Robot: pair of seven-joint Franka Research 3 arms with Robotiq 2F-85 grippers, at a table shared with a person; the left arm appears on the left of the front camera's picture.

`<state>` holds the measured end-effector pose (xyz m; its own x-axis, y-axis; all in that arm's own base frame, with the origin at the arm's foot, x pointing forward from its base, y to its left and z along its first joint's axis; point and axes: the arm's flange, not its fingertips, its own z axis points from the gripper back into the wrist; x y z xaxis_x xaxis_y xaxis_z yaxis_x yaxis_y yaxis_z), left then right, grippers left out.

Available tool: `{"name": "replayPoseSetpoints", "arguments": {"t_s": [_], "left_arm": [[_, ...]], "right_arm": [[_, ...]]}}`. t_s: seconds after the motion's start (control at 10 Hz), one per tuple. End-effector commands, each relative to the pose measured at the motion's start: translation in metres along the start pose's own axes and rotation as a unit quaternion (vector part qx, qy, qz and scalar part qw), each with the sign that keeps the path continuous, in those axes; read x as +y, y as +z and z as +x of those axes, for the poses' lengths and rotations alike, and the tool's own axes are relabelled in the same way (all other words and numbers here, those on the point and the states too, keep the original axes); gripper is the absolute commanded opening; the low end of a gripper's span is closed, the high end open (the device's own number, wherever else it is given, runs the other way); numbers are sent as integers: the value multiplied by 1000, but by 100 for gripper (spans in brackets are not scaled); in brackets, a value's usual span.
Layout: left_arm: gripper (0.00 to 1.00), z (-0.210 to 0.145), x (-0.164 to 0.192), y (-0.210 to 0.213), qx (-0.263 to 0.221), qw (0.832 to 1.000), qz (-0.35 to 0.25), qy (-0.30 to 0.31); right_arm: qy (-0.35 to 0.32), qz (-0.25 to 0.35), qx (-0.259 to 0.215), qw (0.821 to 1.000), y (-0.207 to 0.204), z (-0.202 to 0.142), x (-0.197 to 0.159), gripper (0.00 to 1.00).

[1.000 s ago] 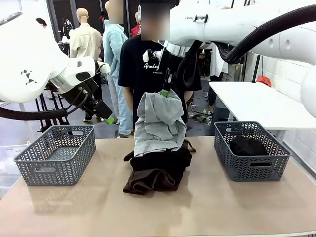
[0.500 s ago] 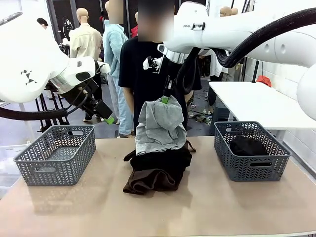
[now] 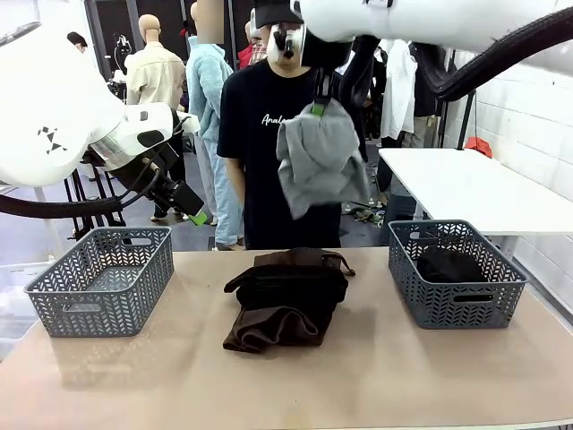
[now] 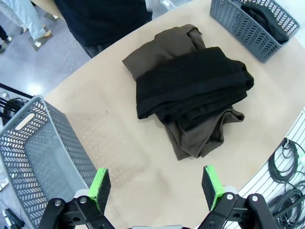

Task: Sort the tops and bottoms.
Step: Lift clothes from the center of the table with your right hand.

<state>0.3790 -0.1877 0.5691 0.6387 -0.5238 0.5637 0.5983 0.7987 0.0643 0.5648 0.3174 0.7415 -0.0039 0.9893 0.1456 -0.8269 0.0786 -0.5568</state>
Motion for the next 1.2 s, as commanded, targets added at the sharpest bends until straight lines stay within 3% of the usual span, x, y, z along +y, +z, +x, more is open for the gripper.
{"name": "replayPoseSetpoints", "arguments": {"t_s": [0.0,0.6,0.7,1.1], "left_arm": [[100,0,1,1,1,1000,0,0],[100,0,1,1,1,1000,0,0],[100,0,1,1,1,1000,0,0],[100,0,1,1,1,1000,0,0]], "right_arm": [[-7,-25,6,1000,-5,16,-5,0],[18,2,-47,999,-8,33,1,0],[13,-3,-21,1000,-8,24,6,0],[13,-3,-21,1000,-8,24,6,0]]}}
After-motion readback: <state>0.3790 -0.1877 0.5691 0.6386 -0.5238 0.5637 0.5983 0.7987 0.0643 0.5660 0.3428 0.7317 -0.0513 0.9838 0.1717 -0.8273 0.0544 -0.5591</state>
